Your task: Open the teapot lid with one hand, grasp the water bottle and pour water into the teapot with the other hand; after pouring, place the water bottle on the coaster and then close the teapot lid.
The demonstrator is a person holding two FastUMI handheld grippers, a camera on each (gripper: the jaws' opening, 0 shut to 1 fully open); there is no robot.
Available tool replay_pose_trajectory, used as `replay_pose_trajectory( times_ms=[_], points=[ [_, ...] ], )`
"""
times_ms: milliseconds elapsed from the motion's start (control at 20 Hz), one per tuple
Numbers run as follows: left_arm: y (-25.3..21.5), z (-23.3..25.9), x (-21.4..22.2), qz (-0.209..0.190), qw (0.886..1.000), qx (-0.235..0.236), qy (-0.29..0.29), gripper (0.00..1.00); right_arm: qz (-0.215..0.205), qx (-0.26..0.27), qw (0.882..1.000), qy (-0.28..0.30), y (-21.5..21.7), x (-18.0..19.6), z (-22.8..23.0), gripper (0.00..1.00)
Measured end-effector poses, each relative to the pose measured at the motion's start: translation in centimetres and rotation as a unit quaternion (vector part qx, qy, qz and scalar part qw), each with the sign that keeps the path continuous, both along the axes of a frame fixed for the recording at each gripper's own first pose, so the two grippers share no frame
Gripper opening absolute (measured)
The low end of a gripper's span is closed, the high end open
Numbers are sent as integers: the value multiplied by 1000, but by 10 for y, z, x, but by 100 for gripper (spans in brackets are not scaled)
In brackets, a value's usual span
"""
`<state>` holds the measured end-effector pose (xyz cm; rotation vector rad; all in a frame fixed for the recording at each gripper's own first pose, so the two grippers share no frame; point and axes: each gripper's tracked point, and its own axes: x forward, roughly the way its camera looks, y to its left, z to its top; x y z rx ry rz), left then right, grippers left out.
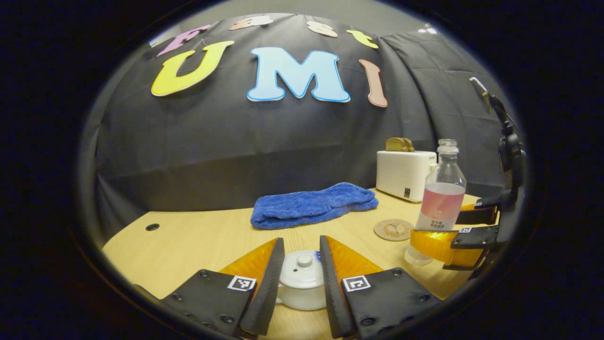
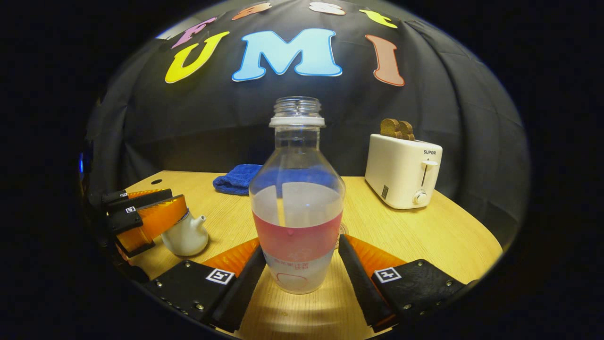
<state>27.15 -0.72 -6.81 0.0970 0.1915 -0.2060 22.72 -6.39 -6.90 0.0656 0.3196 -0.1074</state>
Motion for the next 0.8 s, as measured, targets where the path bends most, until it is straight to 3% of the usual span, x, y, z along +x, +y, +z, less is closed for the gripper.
replay_pose_trajectory(
  times_ms=[50, 100, 150, 200, 250, 300, 350, 400, 450, 550, 600, 800],
  points=[
    [1, 2, -1, 0, 1000, 0, -3, 49, 0, 0, 1000, 0, 0, 0, 0, 92],
    [-1, 0, 0, 0, 1000, -1, -2, 31, 2, 1, 1000, -1, 1, -1, 2, 92],
    [-3, -1, 1, 1, 1000, -1, -3, 36, -1, 1, 1000, -1, 0, 0, 0, 90],
    [-4, -1, 2, 3, 1000, -1, -3, 37, -1, 2, 1000, -1, -1, 1, 0, 78],
    [-2, -2, 2, 5, 1000, 0, -3, 37, 0, 3, 1000, -1, -1, 1, 1, 78],
    [-2, -1, 2, 6, 1000, 1, -3, 29, 0, 2, 1000, -1, 0, 1, 1, 78],
    [-2, -1, 3, 7, 1000, 5, -5, 38, 0, 1, 1000, -1, -1, 0, 1, 78],
    [-5, -2, 17, 9, 1000, -1, -9, 29, -2, -1, 1000, 0, -1, 0, 1, 78],
    [-3, 1, 3, 10, 1000, 0, -10, 21, -2, -2, 1000, 0, -1, 0, 1, 78],
    [-2, -1, 2, 13, 1000, 3, -9, 17, -1, 0, 1000, 0, -2, 1, 1, 78],
    [-1, 1, 2, 13, 1000, 1, -10, 21, -1, 2, 1000, 0, -1, 0, 0, 78],
    [3, 7, 0, 15, 999, -30, -22, 21, -2, 7, 1000, 1, -1, 0, 0, 78]
  ],
)
